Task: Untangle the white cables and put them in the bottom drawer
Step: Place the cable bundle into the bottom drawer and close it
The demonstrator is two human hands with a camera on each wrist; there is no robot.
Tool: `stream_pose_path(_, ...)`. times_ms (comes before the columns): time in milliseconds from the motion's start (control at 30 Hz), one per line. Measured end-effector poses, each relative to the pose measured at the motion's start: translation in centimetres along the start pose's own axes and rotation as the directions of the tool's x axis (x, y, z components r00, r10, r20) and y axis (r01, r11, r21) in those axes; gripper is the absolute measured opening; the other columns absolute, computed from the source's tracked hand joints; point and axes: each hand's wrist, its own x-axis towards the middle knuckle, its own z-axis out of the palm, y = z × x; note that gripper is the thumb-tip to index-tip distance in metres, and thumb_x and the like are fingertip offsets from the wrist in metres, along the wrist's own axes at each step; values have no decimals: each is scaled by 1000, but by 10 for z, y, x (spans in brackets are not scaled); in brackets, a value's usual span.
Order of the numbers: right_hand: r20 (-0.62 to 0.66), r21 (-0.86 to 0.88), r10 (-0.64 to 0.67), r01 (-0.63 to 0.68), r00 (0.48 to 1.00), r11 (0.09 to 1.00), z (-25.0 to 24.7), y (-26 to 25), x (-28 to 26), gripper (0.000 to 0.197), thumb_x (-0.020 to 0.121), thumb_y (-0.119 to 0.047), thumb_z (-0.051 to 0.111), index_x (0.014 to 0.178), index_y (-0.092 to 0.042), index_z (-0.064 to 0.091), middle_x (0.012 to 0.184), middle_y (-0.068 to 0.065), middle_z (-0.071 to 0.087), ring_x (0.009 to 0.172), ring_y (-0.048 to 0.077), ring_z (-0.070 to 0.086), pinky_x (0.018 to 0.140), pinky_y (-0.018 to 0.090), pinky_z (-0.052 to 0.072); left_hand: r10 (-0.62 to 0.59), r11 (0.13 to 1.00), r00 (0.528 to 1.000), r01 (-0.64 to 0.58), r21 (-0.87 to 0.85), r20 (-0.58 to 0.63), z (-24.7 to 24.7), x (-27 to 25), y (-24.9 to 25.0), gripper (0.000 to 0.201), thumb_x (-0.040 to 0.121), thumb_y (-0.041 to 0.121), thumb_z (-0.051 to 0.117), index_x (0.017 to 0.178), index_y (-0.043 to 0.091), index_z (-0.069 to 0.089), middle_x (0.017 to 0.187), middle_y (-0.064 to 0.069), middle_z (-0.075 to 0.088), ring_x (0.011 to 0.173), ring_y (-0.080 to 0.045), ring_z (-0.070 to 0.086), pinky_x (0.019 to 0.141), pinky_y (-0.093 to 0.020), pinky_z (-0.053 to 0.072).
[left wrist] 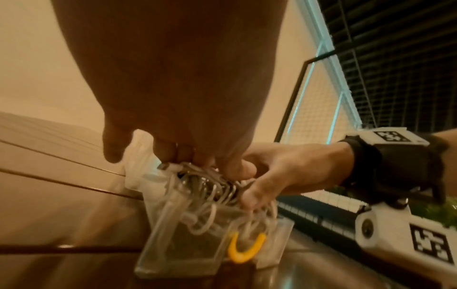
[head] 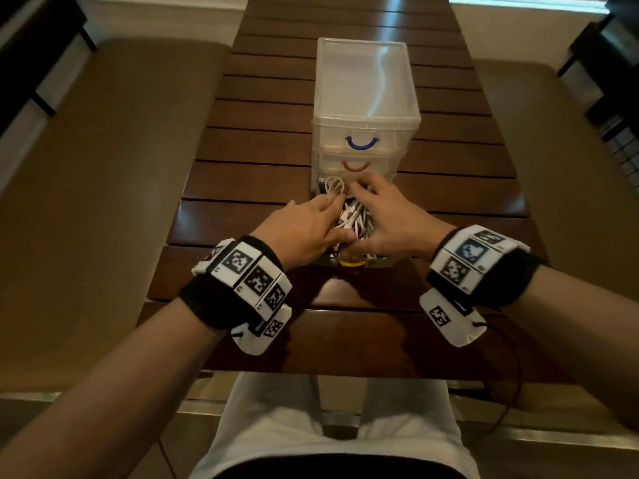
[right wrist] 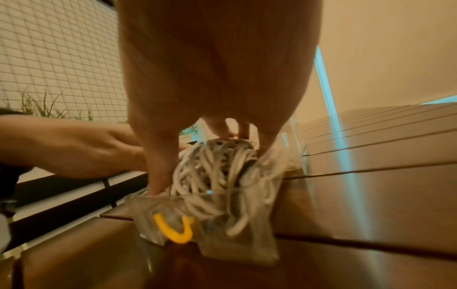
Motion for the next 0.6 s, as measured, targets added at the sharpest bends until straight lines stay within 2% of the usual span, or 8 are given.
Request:
stream_pose_path(100,78,-97,-21,29,997,995,7,7,-15,115,81,-67,61,155,-14,-9,164,3,-11,151,17,-2,120,31,11,54,994,993,-44,101,-102,6,2,2,72,100,48,34,155,10,7,161,-7,18,137,-23,39,105,-39,41)
stream_pose_path(167,80,-144,-15,27,997,989,14,5,-18,106,87,-71,44,154,-12,-14,163,7,-16,151,18,-10,121,34,3,54,988,988,-32,150,-143,15,5,4,69,102,37,37,155,6,5,161,-11,16,139,-24,36,106,-34,39)
stream_pose_path(200,73,-165,-9,21,997,986,17,4,-16,101,89,-73,35,154,-11,-12,164,8,-15,151,21,-12,123,38,0,47,982,989,-20,188,-139,19,6,7,69,102,32,38,154,4,2,162,-14,10,144,-25,26,111,-33,35)
stream_pose_path(267,58,-252,29,-13,998,968,19,4,-11,97,88,-76,23,155,-14,-10,164,8,-11,151,25,-9,122,50,-1,18,969,992,13,247,-122,26,7,9,73,101,33,35,153,2,-6,162,-16,-3,150,-27,5,120,-40,24)
stream_pose_path(367,51,-292,59,-42,997,955,20,8,-7,100,82,-83,14,155,-20,-13,164,2,-13,151,25,-11,119,59,-4,-5,965,993,37,261,-122,29,8,8,72,101,43,24,154,7,-9,163,-9,-10,150,-25,-10,120,-57,4)
stream_pose_path(500,46,-228,15,-4,999,974,19,7,-9,100,84,-82,13,154,-16,-16,163,2,-20,148,18,-22,120,56,-6,-16,1000,999,17,19,-32,22,10,5,66,102,45,14,154,13,-12,162,-1,-19,146,-21,-25,116,-61,-10)
stream_pose_path(567,21,-249,-57,60,998,967,20,10,-15,96,89,-76,19,154,-16,-17,161,4,-23,148,18,-23,121,51,-6,-44,979,999,47,-200,20,14,11,3,65,104,43,18,154,15,-12,161,2,-20,145,-16,-25,117,-58,-11)
stream_pose_path(600,10,-283,-101,99,995,954,22,14,-19,95,91,-74,23,153,-16,-17,161,5,-24,148,20,-22,122,48,-5,-40,935,999,43,-353,16,11,11,1,63,105,40,22,155,16,-9,161,2,-18,146,-14,-22,118,-54,-10)
